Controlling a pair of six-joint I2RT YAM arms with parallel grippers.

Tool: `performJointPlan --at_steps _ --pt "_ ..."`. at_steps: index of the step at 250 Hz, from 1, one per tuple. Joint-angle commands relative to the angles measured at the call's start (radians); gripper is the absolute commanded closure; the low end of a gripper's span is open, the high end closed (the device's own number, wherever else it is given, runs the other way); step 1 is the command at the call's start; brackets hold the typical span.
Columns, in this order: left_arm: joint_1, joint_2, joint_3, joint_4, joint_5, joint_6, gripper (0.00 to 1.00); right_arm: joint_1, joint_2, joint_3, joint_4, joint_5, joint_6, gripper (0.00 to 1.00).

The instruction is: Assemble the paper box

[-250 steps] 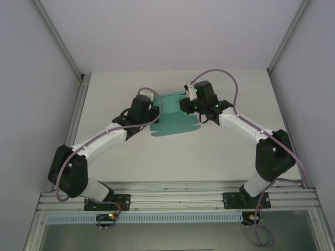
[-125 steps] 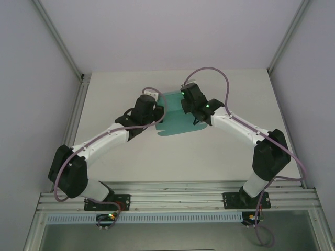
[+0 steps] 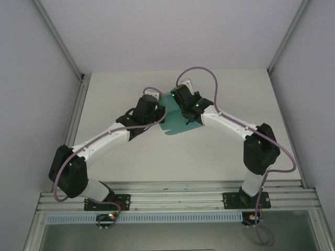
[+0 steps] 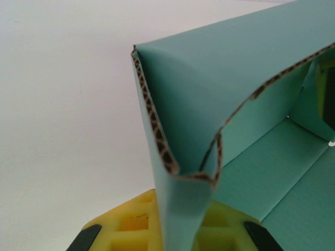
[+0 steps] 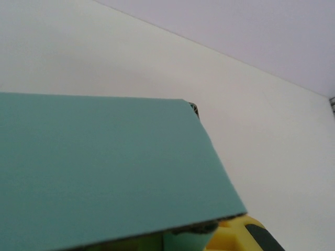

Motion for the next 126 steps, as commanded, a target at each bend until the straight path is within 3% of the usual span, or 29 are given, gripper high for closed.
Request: performJointPlan --at_steps 1,20,35,53,94,114,126 --pt "0.022 -0.055 0.049 -0.085 -0.050 0.024 1.00 -0.103 0.076 -0.050 -0.092 0.409 -0.146 1.00" --pt "0.025 -0.049 0.054 -0.080 -0.043 0.019 1.00 -0.103 0.064 -0.041 -0.121 0.326 -0.086 1.00" --pt "0.025 -0.044 0.050 -0.065 -0.034 0.019 1.00 -0.102 0.018 -0.069 -0.084 0.170 -0.056 0.99" --pt "0.027 -0.042 0.041 -0.036 -0.006 0.018 1.00 -0.094 -0.075 -0.167 0.078 -0.063 -0.069 0.96" --pt "0.033 -0.037 0.030 0.001 0.040 0.018 1.00 -0.114 -0.290 -0.388 0.426 -0.582 0.002 0.72" --pt "0.036 -0.036 0.029 0.003 0.049 0.026 1.00 -0.132 -0.362 -0.439 0.509 -0.728 0.053 0.63" --pt "0.037 -0.035 0.026 0.010 0.056 0.030 1.00 -0.140 -0.392 -0.443 0.508 -0.803 0.052 0.51"
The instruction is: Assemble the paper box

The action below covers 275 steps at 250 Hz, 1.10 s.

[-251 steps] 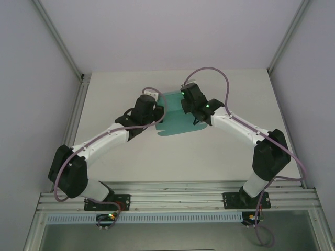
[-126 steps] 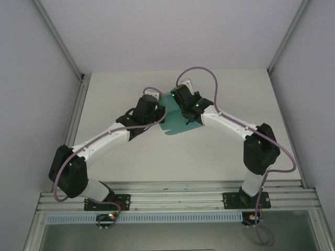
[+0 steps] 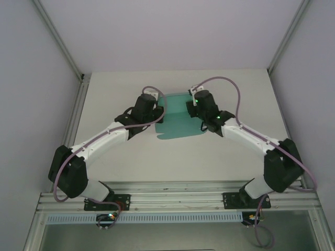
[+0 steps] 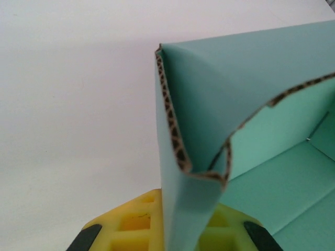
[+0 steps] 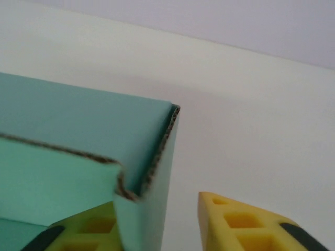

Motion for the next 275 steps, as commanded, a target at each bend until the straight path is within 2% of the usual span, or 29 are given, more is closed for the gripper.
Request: performJointPlan --at_steps 1,14,19,20,36,78,116,129,140,156,167,183,202,222,242,275 --pt "0.018 -0.036 0.016 0.044 0.022 0.016 1.00 -0.028 -0.091 -0.041 0.131 -0.308 0.037 0.49" --pt "0.021 -0.035 0.010 0.050 0.033 0.019 1.00 -0.025 -0.129 -0.035 0.104 -0.358 0.026 0.30" --pt "0.021 -0.033 0.010 0.052 0.039 0.022 1.00 -0.026 -0.143 -0.034 0.096 -0.374 0.023 0.21" --pt "0.022 -0.033 0.009 0.052 0.041 0.021 1.00 -0.026 -0.146 -0.034 0.091 -0.377 0.022 0.16" --pt "0.024 -0.033 0.008 0.053 0.052 0.030 1.00 -0.027 -0.193 -0.046 0.083 -0.376 0.046 0.00" --pt "0.026 -0.053 -0.021 0.091 0.118 0.118 1.00 -0.028 -0.337 -0.081 0.024 -0.251 0.068 0.00" --pt "0.046 -0.090 -0.045 0.094 0.275 0.338 1.00 -0.030 -0.456 -0.098 -0.116 -0.100 0.132 0.00" --pt "0.070 -0.094 -0.028 0.026 0.342 0.433 1.00 -0.033 -0.502 -0.109 -0.169 -0.041 0.171 0.00" --pt "0.103 -0.088 -0.001 -0.059 0.443 0.525 1.00 -0.040 -0.539 -0.117 -0.220 0.003 0.202 0.00" --pt "0.143 -0.073 0.051 -0.236 0.602 0.704 1.00 -0.059 -0.583 -0.124 -0.298 0.031 0.237 0.01" --pt "0.152 -0.055 0.094 -0.375 0.644 0.847 1.00 -0.075 -0.603 -0.125 -0.352 0.022 0.250 0.00" --pt "0.138 -0.016 0.167 -0.529 0.559 0.989 1.00 -0.088 -0.624 -0.128 -0.421 0.013 0.257 0.00" --pt "0.107 0.059 0.270 -0.650 0.380 1.054 1.00 -0.097 -0.645 -0.138 -0.481 0.030 0.261 0.00" --pt "0.068 0.164 0.384 -0.779 0.259 1.107 1.00 -0.109 -0.662 -0.158 -0.500 0.043 0.268 0.00" --pt "0.025 0.266 0.464 -0.828 0.159 1.118 1.00 -0.125 -0.676 -0.179 -0.527 0.051 0.282 0.00" --pt "-0.030 0.405 0.533 -0.856 0.089 1.122 1.00 -0.152 -0.684 -0.202 -0.519 0.033 0.293 0.01"
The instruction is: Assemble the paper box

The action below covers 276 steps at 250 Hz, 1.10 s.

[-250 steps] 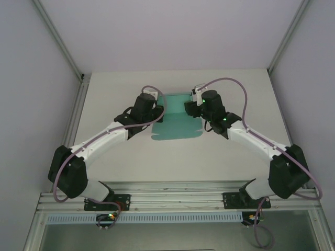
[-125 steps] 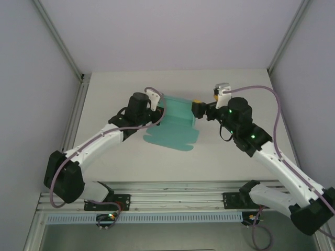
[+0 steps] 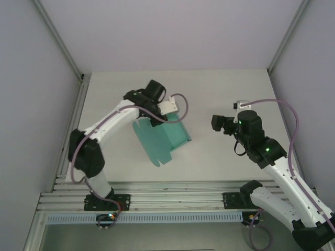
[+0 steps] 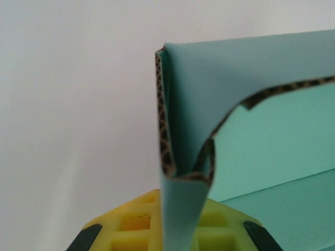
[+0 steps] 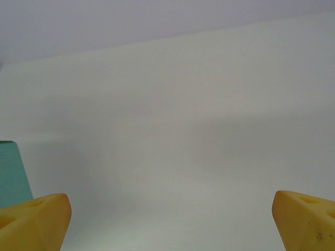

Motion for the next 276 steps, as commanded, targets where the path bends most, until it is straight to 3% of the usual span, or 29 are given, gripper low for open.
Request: performJointPlan --at_steps 1,50,123,156,177,185,276 --pt "-0.043 0.098 0.047 -0.150 -0.137 0.078 1.00 -0.022 -0.019 -0.014 -0.043 0.023 0.035 0.00" --pt "-0.104 0.260 0.091 -0.128 -0.259 0.064 1.00 -0.047 -0.017 -0.021 -0.044 0.001 0.035 0.00" --pt "-0.118 0.442 0.124 -0.079 -0.406 0.028 1.00 -0.067 -0.027 -0.040 -0.041 -0.019 0.034 0.00" --pt "-0.119 0.488 0.145 -0.109 -0.405 0.017 1.00 -0.076 -0.035 -0.044 -0.045 -0.031 0.028 0.00" --pt "-0.119 0.472 0.137 -0.097 -0.386 0.017 0.77 -0.080 -0.041 -0.050 -0.040 -0.036 0.028 0.00" --pt "-0.119 0.460 0.136 -0.092 -0.381 0.018 0.73 -0.081 -0.042 -0.051 -0.038 -0.037 0.028 0.01" --pt "-0.118 0.335 0.144 -0.092 -0.277 0.032 0.50 -0.089 -0.039 -0.062 -0.035 -0.054 0.020 0.00"
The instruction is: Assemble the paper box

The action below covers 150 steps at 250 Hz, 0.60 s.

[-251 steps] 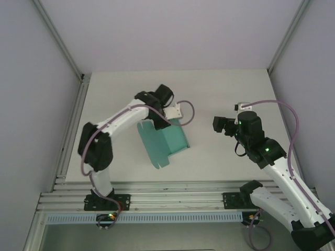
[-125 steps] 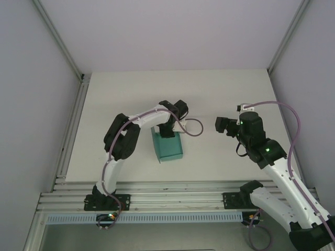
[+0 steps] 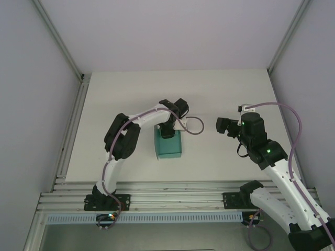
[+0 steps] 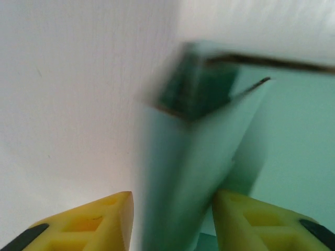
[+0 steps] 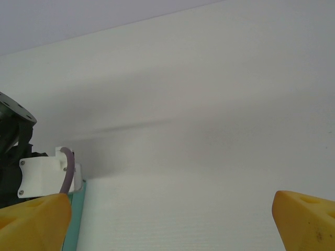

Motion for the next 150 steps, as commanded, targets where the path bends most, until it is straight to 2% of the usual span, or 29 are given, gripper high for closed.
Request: performJointPlan --at_steps 1,48,70,114,150 --pt "0.000 -0.079 0.003 -0.022 0.051 0.004 0.50 -0.007 -0.010 -0.016 -0.008 -0.015 0.002 0.00" --pt "0.005 -0.127 -0.014 -0.044 0.108 0.015 0.41 -0.013 -0.010 -0.019 -0.005 -0.024 -0.006 0.01" --pt "0.013 -0.141 -0.027 -0.027 0.153 0.023 0.41 -0.016 -0.009 -0.020 -0.007 -0.029 -0.004 0.00" --pt "0.089 -0.105 0.035 -0.035 0.293 0.003 0.48 -0.017 -0.018 -0.020 -0.020 -0.035 -0.004 0.00" --pt "0.112 -0.014 0.114 -0.095 0.319 0.030 0.54 -0.017 -0.024 -0.028 -0.021 -0.047 0.005 0.00"
